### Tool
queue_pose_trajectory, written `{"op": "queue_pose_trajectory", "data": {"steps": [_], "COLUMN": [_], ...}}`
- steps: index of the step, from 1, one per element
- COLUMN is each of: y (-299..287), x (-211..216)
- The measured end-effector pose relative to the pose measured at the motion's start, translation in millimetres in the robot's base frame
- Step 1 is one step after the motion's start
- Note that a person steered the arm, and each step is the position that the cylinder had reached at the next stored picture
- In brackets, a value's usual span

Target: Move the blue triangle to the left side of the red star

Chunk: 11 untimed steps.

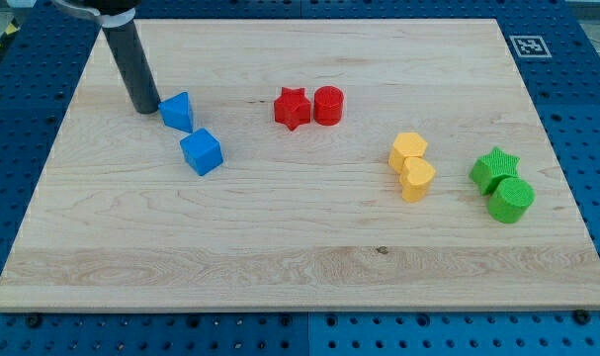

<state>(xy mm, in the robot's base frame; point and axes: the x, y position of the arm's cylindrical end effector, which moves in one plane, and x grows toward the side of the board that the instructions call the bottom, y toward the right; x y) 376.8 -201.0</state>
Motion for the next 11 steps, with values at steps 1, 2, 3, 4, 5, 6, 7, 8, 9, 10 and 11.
{"op": "queue_pose_trajectory", "data": {"steps": [1, 2, 3, 4, 5, 6, 7, 8, 9, 10, 11], "y": [-13.8, 26.5, 42.7, 42.7, 27.6, 43.4, 81.1, 94.8, 95.9, 106.0, 117.3], "x": [5.9, 5.8, 5.8, 5.8, 22.1, 31.1, 32.9, 29.0, 25.6, 26.1, 26.1]}}
